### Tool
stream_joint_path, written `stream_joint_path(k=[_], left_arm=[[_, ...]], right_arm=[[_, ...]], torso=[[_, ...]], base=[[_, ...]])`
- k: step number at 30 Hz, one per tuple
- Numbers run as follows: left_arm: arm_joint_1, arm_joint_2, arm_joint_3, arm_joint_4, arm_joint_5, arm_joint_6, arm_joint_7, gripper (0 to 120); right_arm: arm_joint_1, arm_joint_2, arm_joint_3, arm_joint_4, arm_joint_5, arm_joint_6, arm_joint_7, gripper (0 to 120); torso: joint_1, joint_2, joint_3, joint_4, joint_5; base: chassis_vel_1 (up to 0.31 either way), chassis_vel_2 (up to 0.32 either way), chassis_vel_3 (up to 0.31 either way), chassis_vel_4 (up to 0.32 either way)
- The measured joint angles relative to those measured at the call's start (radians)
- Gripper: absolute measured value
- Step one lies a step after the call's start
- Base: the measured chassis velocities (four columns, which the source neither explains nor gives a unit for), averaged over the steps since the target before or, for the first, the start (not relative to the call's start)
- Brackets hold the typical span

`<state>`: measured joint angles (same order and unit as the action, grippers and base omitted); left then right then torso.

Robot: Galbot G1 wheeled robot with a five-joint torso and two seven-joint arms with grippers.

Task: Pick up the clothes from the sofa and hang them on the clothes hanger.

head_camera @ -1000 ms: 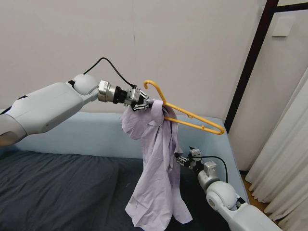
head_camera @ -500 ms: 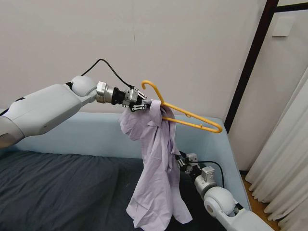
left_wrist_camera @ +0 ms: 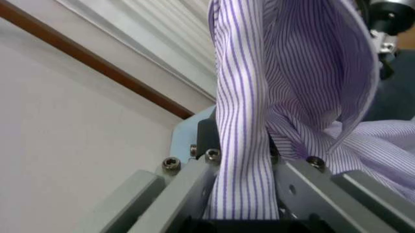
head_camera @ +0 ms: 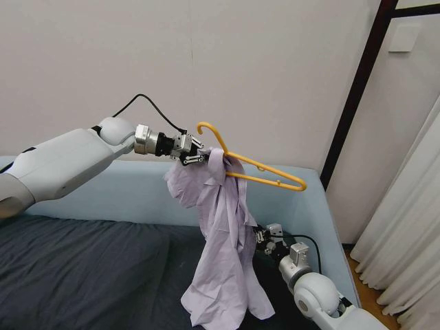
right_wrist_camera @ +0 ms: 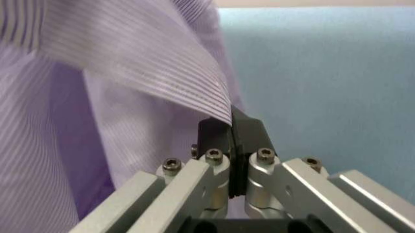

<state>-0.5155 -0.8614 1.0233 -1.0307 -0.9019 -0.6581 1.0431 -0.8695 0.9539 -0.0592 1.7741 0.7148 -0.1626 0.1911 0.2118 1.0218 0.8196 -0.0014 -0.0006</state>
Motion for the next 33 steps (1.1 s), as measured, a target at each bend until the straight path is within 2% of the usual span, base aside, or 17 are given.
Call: stream_joint_path(k=[3, 4, 13, 21, 33], left_arm=[[0.017, 0.014, -0.010, -0.002, 0.023, -0.012, 0.006, 0], [0.037, 0.032, -0.021, -0.017, 0.046, -0.021, 0.011, 0], [0.147, 0.080, -0.096, -0.021, 0.077, -0.065, 0.037, 0], [0.230, 0.101, -0.163, -0.001, 0.153, -0.112, 0.094, 0], [0.280, 0.091, -0.222, 0.094, 0.245, -0.103, 0.111, 0]], right_arm=[[0.022, -0.013, 0.002, -0.009, 0.048, -0.021, -0.005, 0], [0.049, -0.027, 0.003, -0.016, 0.124, -0.051, -0.010, 0], [0.131, -0.066, -0.016, -0.054, 0.244, -0.111, -0.009, 0], [0.211, -0.098, -0.044, -0.055, 0.269, -0.129, 0.008, 0], [0.267, -0.166, -0.049, 0.048, 0.295, -0.168, 0.066, 0]], torso=[[0.000, 0.000, 0.000, 0.0003, -0.0001], [0.000, 0.000, 0.000, 0.0003, 0.0000], [0.000, 0.000, 0.000, 0.0002, -0.0001], [0.000, 0.000, 0.000, 0.0004, 0.0000], [0.000, 0.000, 0.000, 0.0002, 0.0000]], base=[[0.000, 0.000, 0.000, 0.000], [0.000, 0.000, 0.000, 0.000], [0.000, 0.000, 0.000, 0.000], [0.000, 0.000, 0.000, 0.000], [0.000, 0.000, 0.000, 0.000]])
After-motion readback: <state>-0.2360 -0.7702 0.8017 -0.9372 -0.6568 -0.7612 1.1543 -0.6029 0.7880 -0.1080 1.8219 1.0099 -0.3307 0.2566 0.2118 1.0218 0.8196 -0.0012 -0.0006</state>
